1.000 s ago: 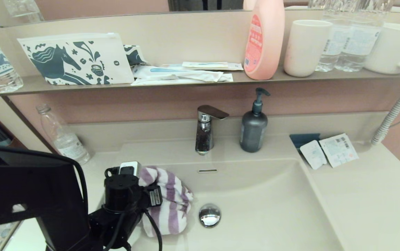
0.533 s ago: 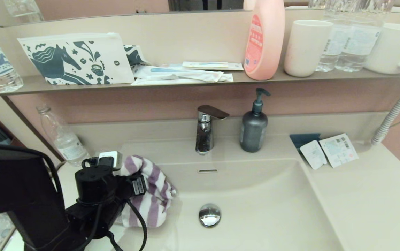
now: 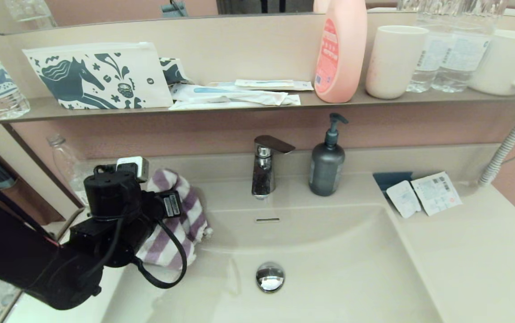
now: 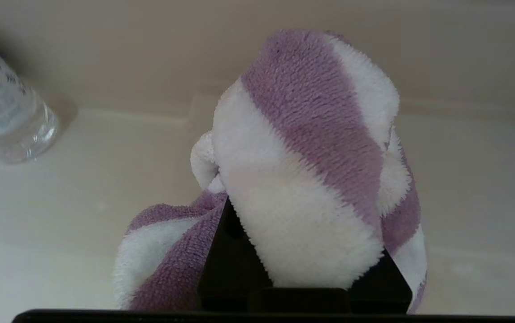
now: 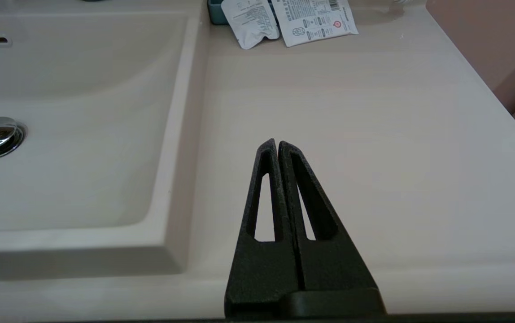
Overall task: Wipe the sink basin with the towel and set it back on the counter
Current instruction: Wipe the sink
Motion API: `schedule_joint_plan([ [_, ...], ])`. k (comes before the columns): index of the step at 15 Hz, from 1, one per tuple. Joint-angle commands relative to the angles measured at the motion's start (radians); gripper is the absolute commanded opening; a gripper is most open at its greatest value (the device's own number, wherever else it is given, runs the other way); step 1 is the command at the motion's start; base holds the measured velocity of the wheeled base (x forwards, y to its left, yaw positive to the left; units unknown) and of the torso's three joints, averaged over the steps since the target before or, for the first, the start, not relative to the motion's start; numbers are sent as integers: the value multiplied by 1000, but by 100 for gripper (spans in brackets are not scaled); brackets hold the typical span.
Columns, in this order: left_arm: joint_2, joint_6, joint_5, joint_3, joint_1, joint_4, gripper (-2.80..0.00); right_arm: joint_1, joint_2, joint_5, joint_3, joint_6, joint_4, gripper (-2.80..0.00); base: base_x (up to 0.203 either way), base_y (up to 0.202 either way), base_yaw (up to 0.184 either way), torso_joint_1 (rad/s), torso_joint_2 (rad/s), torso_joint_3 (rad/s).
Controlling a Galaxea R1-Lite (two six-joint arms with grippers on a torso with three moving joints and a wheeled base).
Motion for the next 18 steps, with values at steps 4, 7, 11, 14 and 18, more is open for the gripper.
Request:
schedule_joint_plan([
  [4, 104, -59, 3, -128, -64, 72, -280, 0, 1, 1, 0, 0, 0, -280, 0, 0, 0, 0, 0, 0],
  [7, 203, -81, -25, -177, -48, 39, -280, 0, 1, 0, 0, 0, 0, -280, 0, 0, 0, 0, 0, 0],
  [11, 245, -127, -116, -269, -17, 182, -280, 0, 1, 0, 0, 0, 0, -280, 0, 0, 0, 0, 0, 0],
  [14, 261, -206, -87, -320, -85, 234, -280, 0, 1, 0, 0, 0, 0, -280, 0, 0, 0, 0, 0, 0],
  [18, 326, -241, 8, -382, -212, 227, -280, 0, 1, 0, 0, 0, 0, -280, 0, 0, 0, 0, 0, 0],
])
